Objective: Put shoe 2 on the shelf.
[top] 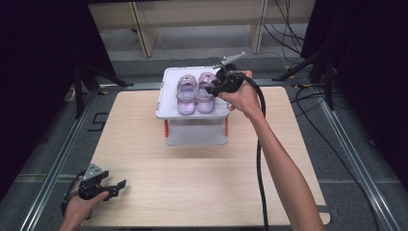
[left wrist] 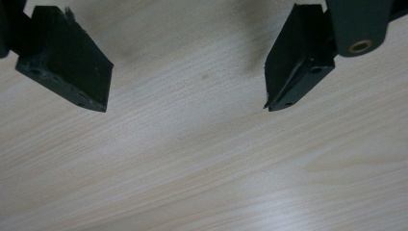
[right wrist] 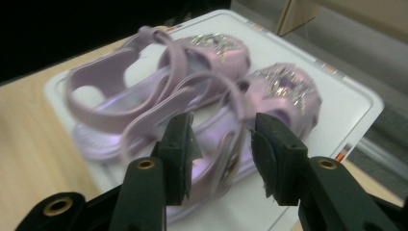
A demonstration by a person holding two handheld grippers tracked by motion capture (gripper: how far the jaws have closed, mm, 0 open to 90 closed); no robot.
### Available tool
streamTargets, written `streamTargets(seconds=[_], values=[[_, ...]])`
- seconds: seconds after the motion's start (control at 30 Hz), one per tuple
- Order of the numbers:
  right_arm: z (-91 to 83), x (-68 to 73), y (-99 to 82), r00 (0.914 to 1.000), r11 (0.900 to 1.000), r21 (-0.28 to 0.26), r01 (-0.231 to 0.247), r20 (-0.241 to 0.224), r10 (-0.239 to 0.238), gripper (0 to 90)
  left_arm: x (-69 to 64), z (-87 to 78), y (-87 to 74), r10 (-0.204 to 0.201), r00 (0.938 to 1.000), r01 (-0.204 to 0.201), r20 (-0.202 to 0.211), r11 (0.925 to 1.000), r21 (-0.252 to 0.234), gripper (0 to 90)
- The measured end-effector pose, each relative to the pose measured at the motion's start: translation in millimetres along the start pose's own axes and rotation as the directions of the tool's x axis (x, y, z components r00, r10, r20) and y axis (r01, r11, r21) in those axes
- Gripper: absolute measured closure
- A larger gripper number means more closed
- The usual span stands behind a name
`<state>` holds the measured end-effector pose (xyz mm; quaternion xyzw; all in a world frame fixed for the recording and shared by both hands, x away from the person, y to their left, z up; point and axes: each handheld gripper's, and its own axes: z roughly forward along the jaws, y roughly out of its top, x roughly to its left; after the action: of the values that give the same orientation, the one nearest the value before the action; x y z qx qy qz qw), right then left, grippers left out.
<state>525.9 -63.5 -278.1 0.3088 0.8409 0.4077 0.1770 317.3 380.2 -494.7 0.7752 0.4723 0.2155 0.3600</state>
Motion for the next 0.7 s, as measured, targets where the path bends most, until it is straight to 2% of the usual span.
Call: streamTargets(seconds=[0.03, 0.07, 0.1, 0.13, 0.17, 0.2, 0.27, 0.37, 0.4, 0.43, 0.47, 0.6, 0.67, 0.7], values=[[-2.9, 1.6, -2.0, 0.9997, 0.9997, 0.007, -0.025, -0.007, 0.025, 58.6, 0.5, -0.2, 0.1, 0.008, 1.0000, -0.008, 0.001, 1.0000, 0.006, 16.4], [-2.9, 1.6, -2.0, 0.9997, 0.9997, 0.007, -0.025, -0.007, 0.025, 58.6, 0.5, -0.2, 0.1, 0.008, 1.0000, -0.008, 0.001, 1.0000, 0.006, 16.3], [-11.4, 4.1, -8.2, 0.9996, 0.9998, -0.018, 0.001, -0.027, -0.001, 58.7, -0.5, 0.1, -0.6, -0.011, 0.9999, 0.011, 0.001, 0.9999, -0.003, 16.3], [-13.2, 5.9, -9.6, 0.9994, 0.9996, -0.021, -0.016, -0.031, 0.016, 58.6, 2.0, -1.9, -0.2, 0.021, 0.9998, -0.021, -0.001, 0.9994, 0.027, 16.4], [-13.2, 5.9, -9.6, 0.9994, 0.9996, -0.021, -0.016, -0.031, 0.016, 58.6, 2.0, -1.9, -0.2, 0.021, 0.9998, -0.021, -0.001, 0.9994, 0.027, 16.4], [-24.4, 9.2, -14.6, 0.9979, 0.9994, -0.025, -0.022, -0.062, 0.021, 58.0, 1.0, -0.7, -0.5, 0.006, 1.0000, -0.006, -0.003, 0.9999, 0.015, 16.3], [-30.5, 12.3, -18.3, 0.9977, 0.9995, -0.030, -0.005, -0.068, 0.003, 57.8, -0.9, 0.5, -0.8, -0.021, 0.9998, 0.021, -0.002, 0.9998, 0.001, 16.4], [-36.2, 18.1, -22.3, 0.9957, 0.9998, -0.016, -0.012, -0.092, 0.010, 57.8, -1.0, 0.7, -0.6, -0.018, 0.9998, 0.018, -0.001, 0.9998, -0.001, 16.4], [-42.0, 24.8, -28.5, 0.9932, 0.9997, -0.025, -0.009, -0.116, 0.006, 57.7, -0.8, 0.6, -0.7, -0.014, 0.9999, 0.014, 0.000, 0.9999, -0.003, 16.4], [-43.9, 26.2, -30.4, 0.9918, 0.9998, -0.019, -0.007, -0.128, 0.004, 57.6, 1.7, 0.1, -0.2, 0.023, 0.9997, -0.023, -0.002, 0.9997, 0.008, 16.4], [-45.1, 28.8, -33.5, 0.9904, 0.9997, -0.024, -0.008, -0.138, 0.005, 57.5, 2.6, 0.0, 0.0, 0.034, 0.9994, -0.034, -0.001, 0.9994, 0.009, 16.3], [-47.6, 36.9, -44.6, 0.9881, 0.9999, -0.015, 0.005, -0.154, -0.007, 56.6, 0.4, -0.9, -0.7, 0.000, 0.9999, 0.000, -0.013, 0.9998, 0.020, 16.3], [-48.0, 45.4, -58.4, 0.9863, 1.0000, -0.004, -0.002, -0.165, 0.001, 55.5, 2.5, 0.1, -0.1, 0.034, 0.9994, -0.034, -0.002, 0.9994, 0.006, 16.3], [-48.0, 48.4, -63.9, 0.9868, 1.0000, 0.002, -0.007, -0.162, 0.007, 55.0, 2.5, 0.1, -0.1, 0.034, 0.9994, -0.034, -0.002, 0.9994, 0.006, 16.4]])
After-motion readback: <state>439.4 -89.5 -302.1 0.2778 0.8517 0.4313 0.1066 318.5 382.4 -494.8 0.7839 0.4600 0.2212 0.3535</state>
